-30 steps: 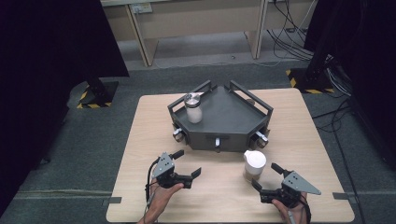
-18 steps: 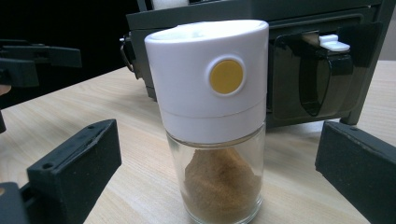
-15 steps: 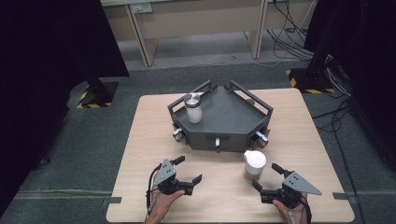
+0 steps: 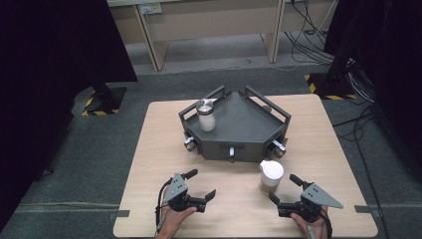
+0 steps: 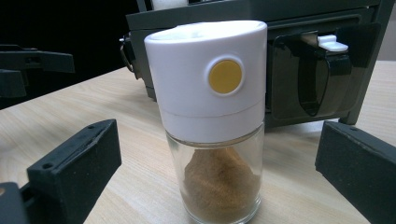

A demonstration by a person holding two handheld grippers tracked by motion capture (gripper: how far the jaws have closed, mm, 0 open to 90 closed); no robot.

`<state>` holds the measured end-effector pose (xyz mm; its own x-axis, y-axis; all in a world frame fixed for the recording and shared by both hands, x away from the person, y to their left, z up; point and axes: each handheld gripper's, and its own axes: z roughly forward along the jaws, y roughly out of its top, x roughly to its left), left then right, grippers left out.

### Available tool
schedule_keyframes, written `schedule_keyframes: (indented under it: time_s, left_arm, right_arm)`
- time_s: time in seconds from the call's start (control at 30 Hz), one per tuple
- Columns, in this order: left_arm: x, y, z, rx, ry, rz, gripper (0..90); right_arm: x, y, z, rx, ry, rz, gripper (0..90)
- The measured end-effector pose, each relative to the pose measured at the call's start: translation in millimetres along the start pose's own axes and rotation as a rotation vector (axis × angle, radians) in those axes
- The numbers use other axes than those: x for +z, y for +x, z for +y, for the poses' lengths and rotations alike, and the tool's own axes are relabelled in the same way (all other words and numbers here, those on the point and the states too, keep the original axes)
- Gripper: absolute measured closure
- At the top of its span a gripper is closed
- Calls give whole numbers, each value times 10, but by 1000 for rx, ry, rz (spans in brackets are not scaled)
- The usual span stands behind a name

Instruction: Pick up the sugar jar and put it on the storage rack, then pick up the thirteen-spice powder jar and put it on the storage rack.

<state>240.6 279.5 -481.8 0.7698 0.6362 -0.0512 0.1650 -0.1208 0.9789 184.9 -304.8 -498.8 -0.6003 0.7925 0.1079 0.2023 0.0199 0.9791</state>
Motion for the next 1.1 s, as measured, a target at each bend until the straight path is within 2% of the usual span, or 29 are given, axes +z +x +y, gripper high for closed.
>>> schedule_keyframes:
  time_s: [1.1]
  left_arm:
    - [-11, 23, -20, -15, 0, 7, 21]
  right_arm:
    - [-3, 1, 4, -8, 1, 1, 6]
